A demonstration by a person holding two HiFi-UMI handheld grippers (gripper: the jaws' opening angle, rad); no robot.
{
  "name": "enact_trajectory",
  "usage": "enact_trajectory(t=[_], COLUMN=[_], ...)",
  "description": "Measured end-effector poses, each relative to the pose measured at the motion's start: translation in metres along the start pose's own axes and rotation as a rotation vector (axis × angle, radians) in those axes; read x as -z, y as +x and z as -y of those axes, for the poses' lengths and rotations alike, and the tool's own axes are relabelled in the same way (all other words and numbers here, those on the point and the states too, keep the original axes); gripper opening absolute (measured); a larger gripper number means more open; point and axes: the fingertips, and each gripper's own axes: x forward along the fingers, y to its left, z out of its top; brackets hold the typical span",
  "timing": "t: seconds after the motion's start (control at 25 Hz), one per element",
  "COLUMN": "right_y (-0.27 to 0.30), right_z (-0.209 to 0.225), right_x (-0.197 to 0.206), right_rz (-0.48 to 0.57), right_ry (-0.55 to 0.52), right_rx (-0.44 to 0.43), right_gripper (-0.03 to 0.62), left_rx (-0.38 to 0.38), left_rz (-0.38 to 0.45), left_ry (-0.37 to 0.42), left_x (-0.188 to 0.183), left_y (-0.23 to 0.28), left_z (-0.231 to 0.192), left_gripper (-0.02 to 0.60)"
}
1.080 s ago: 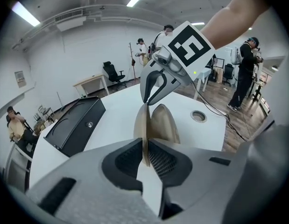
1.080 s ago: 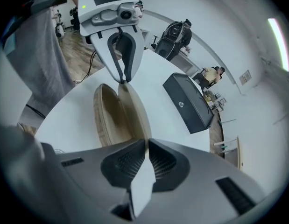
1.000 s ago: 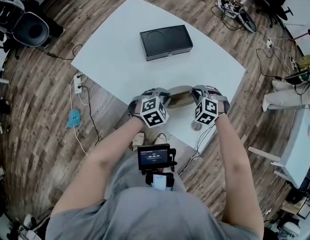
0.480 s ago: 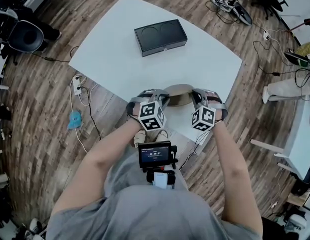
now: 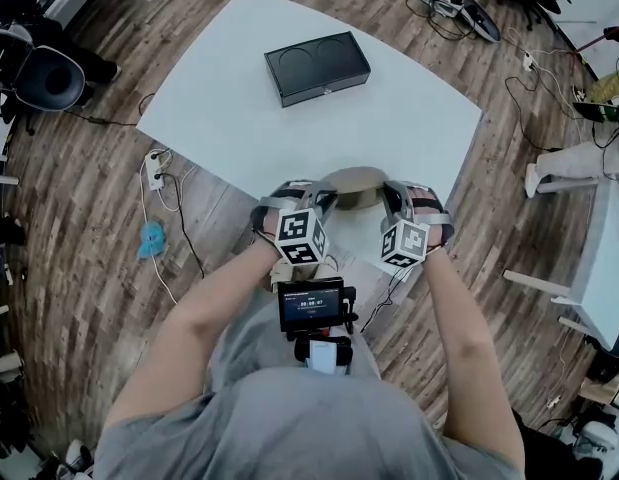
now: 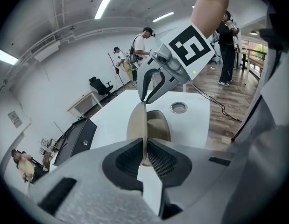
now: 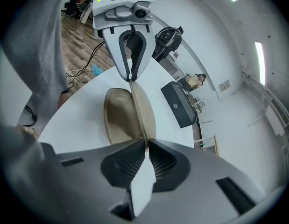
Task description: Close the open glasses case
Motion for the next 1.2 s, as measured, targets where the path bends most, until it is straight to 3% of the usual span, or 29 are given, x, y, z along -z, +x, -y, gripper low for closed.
enact_trajectory(t=[0.12,0.32,1.2], right_y=[-0.004,-0.007,-0.002], right_z=[-0.011,-0.025,-0.061], right_x=[0.002,0.005,0.011], right_rz=[-0.003,-0.017,-0.059], right_ry=[-0.008,-0.004,-0.062], right_rx=[0.018,0.031,0.024], right_gripper=[0.046,0.046,0.046], left_rx=[-0.012,0.001,0.093], left_rz=[0.006,0.006,-0.029], left_ry=[0.069,0.092,0.013], left_x=[0.0,0.003,0.017], left_y=[-0.001,0.002,0.014], left_z=[0.009,0.02,0.05], left_gripper=[0.044,0.041,0.041])
